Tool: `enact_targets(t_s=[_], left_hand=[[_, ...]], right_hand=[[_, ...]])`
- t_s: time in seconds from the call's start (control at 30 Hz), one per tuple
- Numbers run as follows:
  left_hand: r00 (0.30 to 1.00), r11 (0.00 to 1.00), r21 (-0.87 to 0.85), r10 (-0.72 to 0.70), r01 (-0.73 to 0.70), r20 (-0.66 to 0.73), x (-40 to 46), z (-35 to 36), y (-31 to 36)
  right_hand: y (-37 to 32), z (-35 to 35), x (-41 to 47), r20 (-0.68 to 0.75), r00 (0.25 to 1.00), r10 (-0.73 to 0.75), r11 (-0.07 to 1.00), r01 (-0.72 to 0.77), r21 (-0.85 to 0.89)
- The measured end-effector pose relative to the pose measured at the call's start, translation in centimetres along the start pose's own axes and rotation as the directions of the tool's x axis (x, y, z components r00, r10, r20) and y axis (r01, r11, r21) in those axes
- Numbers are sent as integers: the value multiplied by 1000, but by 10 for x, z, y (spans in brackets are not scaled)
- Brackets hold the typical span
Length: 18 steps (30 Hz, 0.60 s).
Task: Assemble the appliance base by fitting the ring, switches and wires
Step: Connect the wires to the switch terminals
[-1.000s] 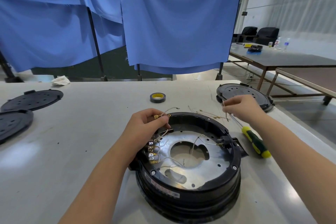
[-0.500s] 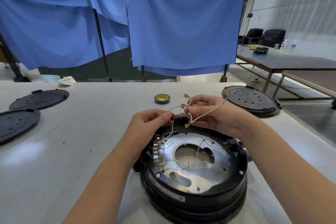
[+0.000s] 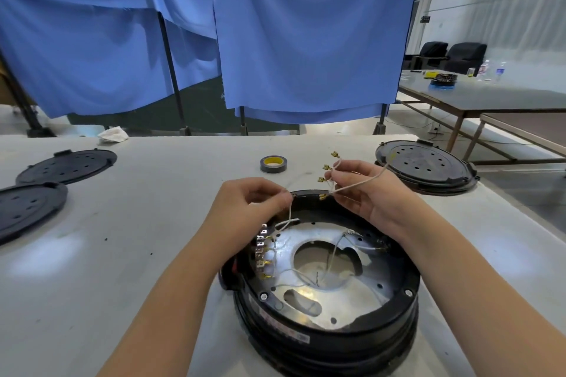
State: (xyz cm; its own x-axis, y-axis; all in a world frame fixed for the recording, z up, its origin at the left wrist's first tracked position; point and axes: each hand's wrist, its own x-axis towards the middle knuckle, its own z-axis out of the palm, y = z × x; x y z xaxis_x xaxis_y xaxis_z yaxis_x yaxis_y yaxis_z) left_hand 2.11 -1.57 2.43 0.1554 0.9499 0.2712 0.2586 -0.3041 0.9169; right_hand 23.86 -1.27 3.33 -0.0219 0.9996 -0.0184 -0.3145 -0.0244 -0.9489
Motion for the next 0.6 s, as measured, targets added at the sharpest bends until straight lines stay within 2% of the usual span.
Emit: enact_targets(t_s=[0.13, 0.27, 0.33, 0.4, 0.53, 0.6], left_hand=[[988, 969, -221, -128, 106, -90, 9, -18, -14], [931, 915, -303, -325, 266, -166, 14, -22, -43], [900, 921, -237, -364, 310, -238, 16, -22, -56], [896, 936, -78, -351, 344, -272, 16, -23, -66], [923, 894, 244, -339, 376, -180, 15, -26, -78], [928, 871, 322, -333, 371, -169, 15, -29, -79]], right_hand=[[2, 1, -3, 29, 1000, 6, 999, -5, -45], [1, 0, -4, 31, 999, 19, 1000, -19, -14], [2, 1, -3, 39, 999, 25, 998, -22, -56], [4, 1, -3, 45, 999, 27, 994, -22, -110], [5, 2, -5, 71, 997, 19, 986, -6, -169], [6, 2, -5, 86, 996, 12, 983, 4, -186]])
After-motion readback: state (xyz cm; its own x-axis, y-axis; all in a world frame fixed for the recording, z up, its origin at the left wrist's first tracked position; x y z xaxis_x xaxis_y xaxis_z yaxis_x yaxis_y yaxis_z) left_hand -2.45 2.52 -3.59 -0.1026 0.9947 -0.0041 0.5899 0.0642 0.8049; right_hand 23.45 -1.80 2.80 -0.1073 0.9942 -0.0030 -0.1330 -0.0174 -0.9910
